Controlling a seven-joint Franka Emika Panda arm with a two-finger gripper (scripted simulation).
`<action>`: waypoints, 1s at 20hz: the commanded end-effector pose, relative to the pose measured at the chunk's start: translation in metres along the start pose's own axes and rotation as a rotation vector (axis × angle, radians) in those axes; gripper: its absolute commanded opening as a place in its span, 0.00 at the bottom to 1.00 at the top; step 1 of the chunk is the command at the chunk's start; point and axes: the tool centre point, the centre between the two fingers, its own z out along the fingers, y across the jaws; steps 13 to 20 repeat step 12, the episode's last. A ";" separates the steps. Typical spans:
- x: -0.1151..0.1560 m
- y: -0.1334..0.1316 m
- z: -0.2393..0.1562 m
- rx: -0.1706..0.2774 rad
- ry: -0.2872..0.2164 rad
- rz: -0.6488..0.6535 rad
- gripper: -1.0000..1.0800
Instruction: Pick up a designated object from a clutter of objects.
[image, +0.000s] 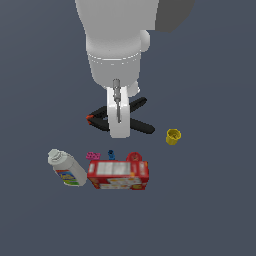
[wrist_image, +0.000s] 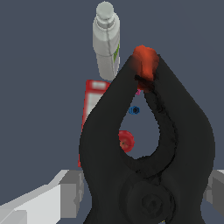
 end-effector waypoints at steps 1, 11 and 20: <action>0.003 -0.004 -0.012 0.000 0.000 -0.001 0.00; 0.009 -0.012 -0.029 0.000 0.000 -0.001 0.00; 0.009 -0.012 -0.029 0.000 0.000 -0.001 0.00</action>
